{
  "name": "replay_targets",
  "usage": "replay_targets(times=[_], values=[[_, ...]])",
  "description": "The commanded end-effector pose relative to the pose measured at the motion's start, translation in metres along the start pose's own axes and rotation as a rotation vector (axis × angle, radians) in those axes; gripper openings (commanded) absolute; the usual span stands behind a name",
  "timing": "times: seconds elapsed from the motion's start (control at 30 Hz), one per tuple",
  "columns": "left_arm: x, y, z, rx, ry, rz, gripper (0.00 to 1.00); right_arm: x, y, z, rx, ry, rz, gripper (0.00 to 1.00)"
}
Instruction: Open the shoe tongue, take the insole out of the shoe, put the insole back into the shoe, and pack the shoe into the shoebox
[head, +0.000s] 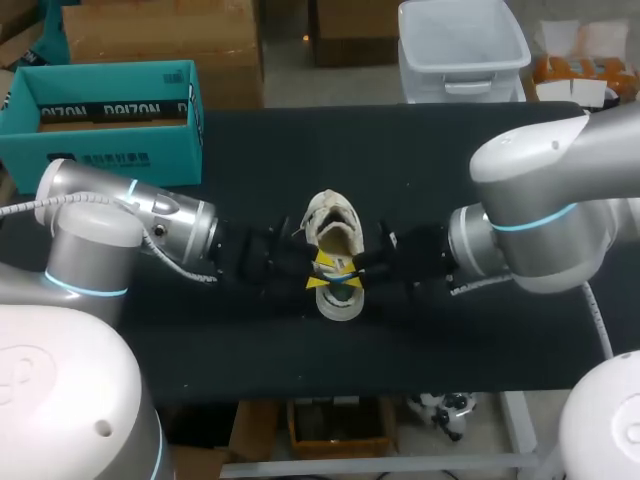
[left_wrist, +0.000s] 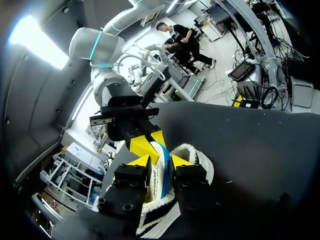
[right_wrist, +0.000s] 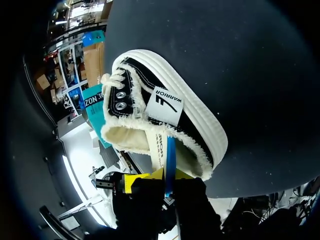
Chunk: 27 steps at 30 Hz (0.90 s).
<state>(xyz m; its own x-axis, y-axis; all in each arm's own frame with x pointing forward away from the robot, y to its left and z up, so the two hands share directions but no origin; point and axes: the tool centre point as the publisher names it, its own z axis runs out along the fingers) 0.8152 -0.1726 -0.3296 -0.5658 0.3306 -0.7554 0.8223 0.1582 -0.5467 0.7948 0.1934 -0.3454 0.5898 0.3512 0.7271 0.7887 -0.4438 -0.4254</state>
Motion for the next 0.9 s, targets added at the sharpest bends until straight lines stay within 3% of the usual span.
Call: replay_targets(times=[0.03,0.4,0.67,0.73,0.8,0.9], values=[[0.001,0.002,0.002,-0.016,0.001,-0.001,0.0,-0.002,0.005,0.002,0.008,0.008,0.0,0.0],[-0.001,0.026,0.016,-0.047,0.024,-0.054,0.0,0.0,0.039,0.013,0.053,0.026,0.008,0.0],[0.0,0.029,0.014,-0.05,0.03,-0.067,0.0,0.004,0.041,0.016,0.057,0.01,0.007,0.0],[0.001,0.029,0.014,-0.05,0.035,-0.067,0.36,0.002,0.039,0.016,0.055,0.007,0.01,0.0],[0.002,0.028,0.013,-0.051,0.038,-0.065,0.44,0.002,0.036,0.015,0.051,0.007,0.012,0.0],[0.002,0.028,0.013,-0.053,0.04,-0.063,0.45,0.001,0.033,0.014,0.045,0.006,0.013,0.0]])
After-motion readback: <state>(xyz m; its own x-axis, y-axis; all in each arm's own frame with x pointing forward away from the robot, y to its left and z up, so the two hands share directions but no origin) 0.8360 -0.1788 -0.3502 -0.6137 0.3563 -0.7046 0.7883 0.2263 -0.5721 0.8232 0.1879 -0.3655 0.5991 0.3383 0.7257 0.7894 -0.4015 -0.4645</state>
